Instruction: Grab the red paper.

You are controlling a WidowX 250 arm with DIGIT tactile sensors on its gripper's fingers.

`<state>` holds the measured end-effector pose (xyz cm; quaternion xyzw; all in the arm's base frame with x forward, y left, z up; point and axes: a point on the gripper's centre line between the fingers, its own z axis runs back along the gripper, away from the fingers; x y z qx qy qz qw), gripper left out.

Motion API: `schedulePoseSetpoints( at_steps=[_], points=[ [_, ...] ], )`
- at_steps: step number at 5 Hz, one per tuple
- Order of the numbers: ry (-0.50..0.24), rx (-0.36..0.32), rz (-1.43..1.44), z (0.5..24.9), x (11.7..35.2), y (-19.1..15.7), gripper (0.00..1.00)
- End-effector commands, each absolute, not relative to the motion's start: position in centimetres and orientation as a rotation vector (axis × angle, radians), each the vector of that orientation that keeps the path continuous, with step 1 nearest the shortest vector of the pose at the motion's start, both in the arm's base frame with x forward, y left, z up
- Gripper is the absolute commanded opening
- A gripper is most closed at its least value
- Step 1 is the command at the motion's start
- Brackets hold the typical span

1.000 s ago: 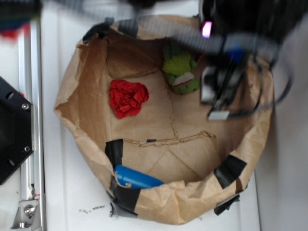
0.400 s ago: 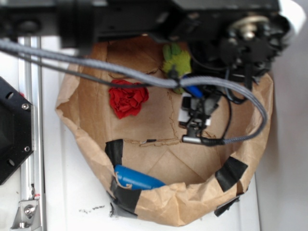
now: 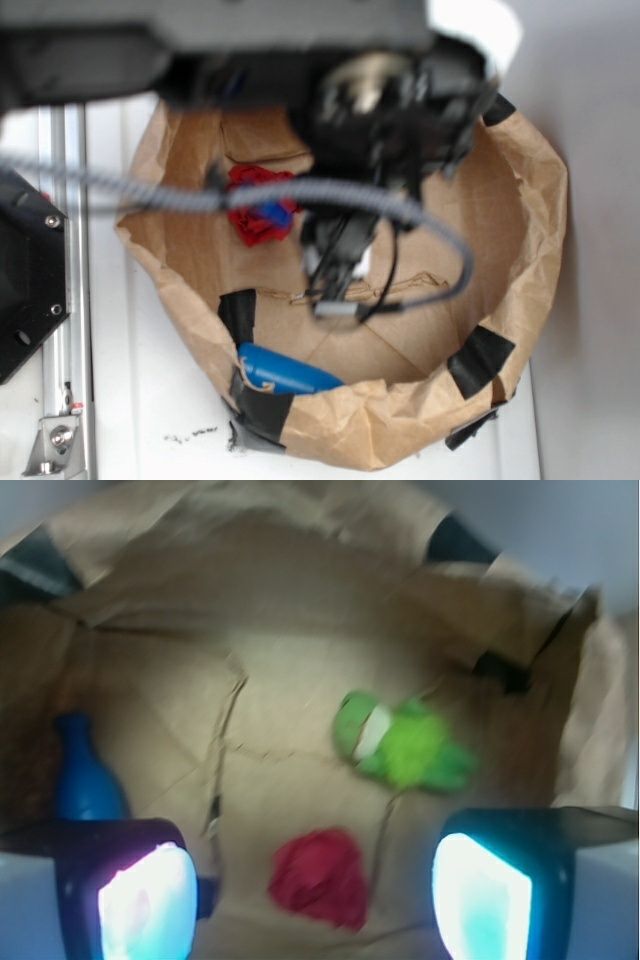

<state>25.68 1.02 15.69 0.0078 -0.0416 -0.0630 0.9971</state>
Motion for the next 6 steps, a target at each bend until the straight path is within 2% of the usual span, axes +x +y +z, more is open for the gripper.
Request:
schedulePoseSetpoints(
  at_steps=[1, 2, 6],
  points=[
    [-0.061, 0.087, -0.149, 15.0, 24.3, -0.4, 1.00],
    [-0.081, 0.029, -0.288, 13.5, 23.8, -0.6, 1.00],
    [-0.081, 0.029, -0.288, 13.5, 23.8, -0.6, 1.00]
  ],
)
